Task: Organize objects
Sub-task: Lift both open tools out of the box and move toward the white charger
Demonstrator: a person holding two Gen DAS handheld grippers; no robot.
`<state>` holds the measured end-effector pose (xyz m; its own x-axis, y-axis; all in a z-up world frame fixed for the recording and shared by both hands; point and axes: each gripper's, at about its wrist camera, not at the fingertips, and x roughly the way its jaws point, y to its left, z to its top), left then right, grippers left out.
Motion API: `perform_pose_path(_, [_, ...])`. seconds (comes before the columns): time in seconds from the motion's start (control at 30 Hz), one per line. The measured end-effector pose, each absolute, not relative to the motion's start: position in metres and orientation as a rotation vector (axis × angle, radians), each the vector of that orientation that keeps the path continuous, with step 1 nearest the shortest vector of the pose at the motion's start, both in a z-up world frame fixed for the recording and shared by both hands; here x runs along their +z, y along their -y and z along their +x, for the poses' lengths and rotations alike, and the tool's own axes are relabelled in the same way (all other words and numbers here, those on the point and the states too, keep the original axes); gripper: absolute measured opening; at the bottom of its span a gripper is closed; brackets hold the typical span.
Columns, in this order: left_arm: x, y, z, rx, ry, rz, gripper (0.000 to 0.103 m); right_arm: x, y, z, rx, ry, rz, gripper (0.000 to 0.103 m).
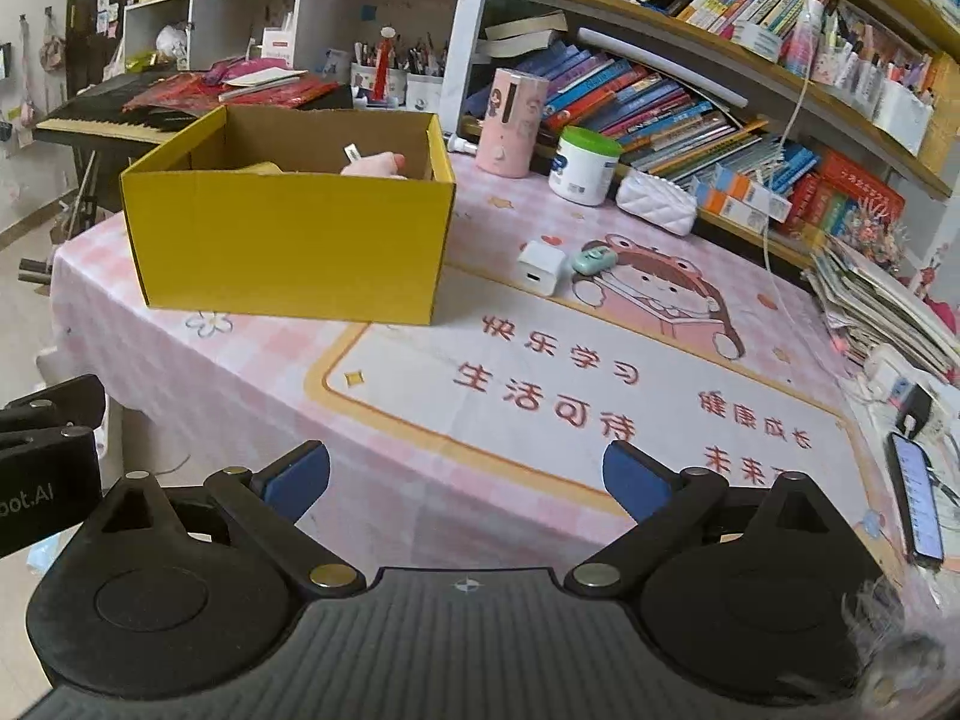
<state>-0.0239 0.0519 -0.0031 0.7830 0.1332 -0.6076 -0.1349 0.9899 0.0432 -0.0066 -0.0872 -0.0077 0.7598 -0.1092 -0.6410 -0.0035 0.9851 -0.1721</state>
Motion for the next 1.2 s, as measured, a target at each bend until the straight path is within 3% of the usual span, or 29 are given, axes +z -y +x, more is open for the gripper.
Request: perform_pose_path(1.2, [-0.004, 0.005, -0.01, -0.024, -0.665, 0.068, 0.093, -0.011, 0.151, -0.015, -0.213, -0.741, -0.094, 0.103])
